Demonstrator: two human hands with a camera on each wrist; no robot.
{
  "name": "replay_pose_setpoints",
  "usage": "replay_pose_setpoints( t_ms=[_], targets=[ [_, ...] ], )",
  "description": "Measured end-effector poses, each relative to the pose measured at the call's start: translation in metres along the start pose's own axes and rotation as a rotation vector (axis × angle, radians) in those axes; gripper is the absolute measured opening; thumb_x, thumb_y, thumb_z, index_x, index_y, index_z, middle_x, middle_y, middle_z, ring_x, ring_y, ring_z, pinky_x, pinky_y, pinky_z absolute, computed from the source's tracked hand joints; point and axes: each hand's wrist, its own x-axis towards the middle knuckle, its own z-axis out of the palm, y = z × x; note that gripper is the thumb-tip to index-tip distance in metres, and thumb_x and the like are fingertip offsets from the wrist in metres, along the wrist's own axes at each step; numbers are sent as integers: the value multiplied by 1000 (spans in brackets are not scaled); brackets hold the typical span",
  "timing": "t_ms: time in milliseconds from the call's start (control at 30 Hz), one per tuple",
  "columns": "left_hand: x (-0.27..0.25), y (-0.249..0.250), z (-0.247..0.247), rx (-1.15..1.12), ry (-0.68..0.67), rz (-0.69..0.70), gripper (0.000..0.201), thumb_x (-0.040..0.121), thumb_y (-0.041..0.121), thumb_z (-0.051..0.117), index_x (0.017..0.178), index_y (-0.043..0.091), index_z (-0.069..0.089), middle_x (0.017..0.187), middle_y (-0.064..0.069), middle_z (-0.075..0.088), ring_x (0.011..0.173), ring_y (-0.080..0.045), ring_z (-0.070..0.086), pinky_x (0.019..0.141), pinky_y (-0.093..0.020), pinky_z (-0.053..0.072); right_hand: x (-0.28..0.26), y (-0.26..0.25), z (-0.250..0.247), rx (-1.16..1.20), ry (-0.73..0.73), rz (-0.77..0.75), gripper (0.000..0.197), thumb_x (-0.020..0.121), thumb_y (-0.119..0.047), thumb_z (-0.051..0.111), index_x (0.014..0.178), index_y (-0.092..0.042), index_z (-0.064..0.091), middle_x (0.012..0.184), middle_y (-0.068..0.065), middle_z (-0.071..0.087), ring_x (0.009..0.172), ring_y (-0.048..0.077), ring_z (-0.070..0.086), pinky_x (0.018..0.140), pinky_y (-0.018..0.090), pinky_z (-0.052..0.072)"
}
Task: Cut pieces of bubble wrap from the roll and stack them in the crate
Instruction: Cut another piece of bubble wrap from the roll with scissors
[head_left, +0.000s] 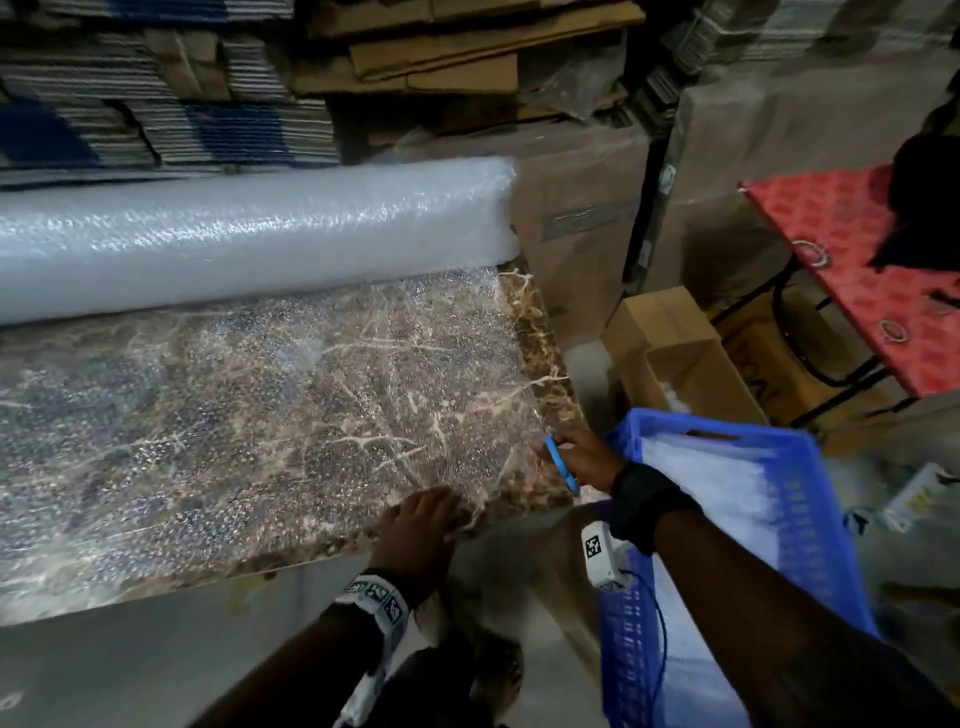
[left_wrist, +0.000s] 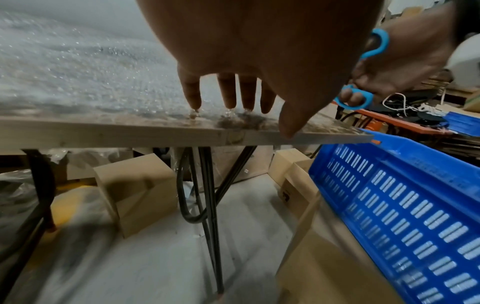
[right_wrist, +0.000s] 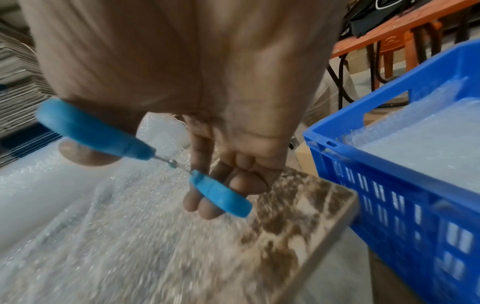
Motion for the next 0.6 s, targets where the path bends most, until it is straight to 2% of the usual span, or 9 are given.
replay_pose_setpoints(
  t_ms=[67,133,167,233,300,367,467,533,600],
  targets=[
    [3,-3,-6,20,54,22,47,89,42,49,134,30,52,136,4,53,124,-23,52,97,-47,43,10,-14,-10,-34,-51,17,17,78,-37,72,92,-27,71,92,5,72,93,30,68,86,50,55],
    [15,-4,-11,38,109,35,42,81,45,46,119,32,60,118,5,62,105,-23,63,85,-46,49,-12,-60,-25,-27,-86,27,18,87,-24,72,104,-22,68,104,7,69,103,27,64,86,39,54],
    [24,-2,-13,32,141,44,42,79,45,49,118,32,59,117,4,62,104,-23,63,84,-46,50,-17,-76,-32,-36,-126,31,18,88,-21,71,105,-18,65,108,9,67,105,23,62,85,32,51],
    [47,9,-19,-19,134,88,47,80,44,59,124,30,56,128,2,58,114,-24,58,91,-47,46,-9,-84,-48,-111,-163,36,20,84,-30,77,98,-18,68,107,5,69,101,16,63,86,28,51],
    [71,28,-22,-23,65,159,57,85,46,59,137,30,45,145,2,44,132,-24,43,105,-47,37,6,-81,-65,-184,-180,49,31,81,-31,80,104,-13,71,109,9,72,104,23,67,92,38,54],
    [92,49,-22,-24,-12,213,72,85,47,58,148,30,29,156,0,28,142,-24,27,113,-47,26,22,-76,-79,-248,-217,81,23,86,-24,75,106,-15,70,114,14,70,105,28,66,94,43,54],
    [114,73,-13,36,-92,251,85,84,44,59,153,28,13,161,-2,16,145,-26,17,114,-48,23,29,-81,-100,-340,-300,100,15,84,-27,76,95,-21,67,102,9,70,92,24,66,82,38,56],
    [122,81,-6,71,-88,232,77,86,45,56,151,29,20,159,-1,19,143,-26,21,110,-48,24,36,-83,-111,-353,-353,108,14,83,-29,78,89,-23,67,94,9,70,83,21,66,79,40,58],
    [125,86,1,81,-47,187,66,84,49,56,144,31,35,154,0,31,137,-26,33,104,-48,30,48,-82,-119,-375,-417,121,7,89,-22,72,92,-19,66,89,11,69,77,20,66,78,42,58]
  ],
)
